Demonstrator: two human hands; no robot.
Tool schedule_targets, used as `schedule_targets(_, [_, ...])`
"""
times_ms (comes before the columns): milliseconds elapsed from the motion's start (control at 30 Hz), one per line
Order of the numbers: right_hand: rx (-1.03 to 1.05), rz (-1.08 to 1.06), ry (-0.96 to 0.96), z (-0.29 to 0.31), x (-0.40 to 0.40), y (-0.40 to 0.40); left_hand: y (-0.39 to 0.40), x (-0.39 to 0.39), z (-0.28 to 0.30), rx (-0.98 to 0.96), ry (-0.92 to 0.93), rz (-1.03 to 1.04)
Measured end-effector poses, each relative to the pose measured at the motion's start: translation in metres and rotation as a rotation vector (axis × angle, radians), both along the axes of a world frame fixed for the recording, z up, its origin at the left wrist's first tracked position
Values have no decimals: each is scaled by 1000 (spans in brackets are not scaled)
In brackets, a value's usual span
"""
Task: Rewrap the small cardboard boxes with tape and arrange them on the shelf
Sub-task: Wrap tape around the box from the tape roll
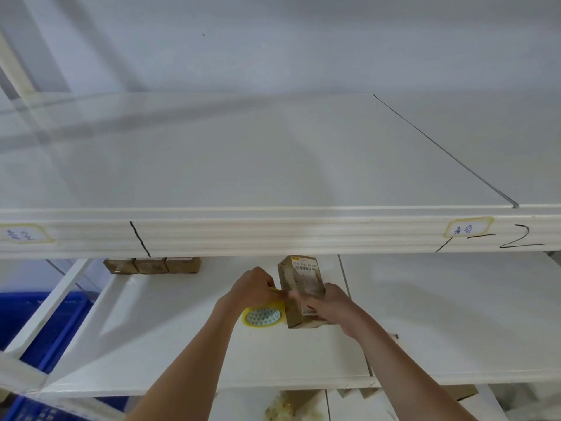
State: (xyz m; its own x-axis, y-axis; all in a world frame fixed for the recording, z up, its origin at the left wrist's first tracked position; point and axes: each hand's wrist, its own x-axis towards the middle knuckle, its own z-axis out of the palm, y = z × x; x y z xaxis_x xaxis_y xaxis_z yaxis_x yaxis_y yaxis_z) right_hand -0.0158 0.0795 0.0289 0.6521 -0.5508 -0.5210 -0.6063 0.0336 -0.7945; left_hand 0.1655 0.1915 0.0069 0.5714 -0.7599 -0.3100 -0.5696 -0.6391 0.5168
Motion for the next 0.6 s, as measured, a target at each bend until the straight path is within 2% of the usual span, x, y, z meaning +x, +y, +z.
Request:
schedule_targets(133, [-30,-29,10,-2,9,-1,-5,-3,-2,-7,-20,3])
schedule_targets(267, [-39,-92,-19,-1,5,-11,2,3,-2,-107,206,76])
schedule_targets(333, [-16,-149,-27,-6,0,-15,7,10,-1,-136,271,48])
schedule_targets(533, [2,-148,-37,-8,-2,-15,10,18,-1,-90,287,7])
schedule_targets(600, [31,-159,-50,-9,-3,-14,12,18,0,-45,211,5])
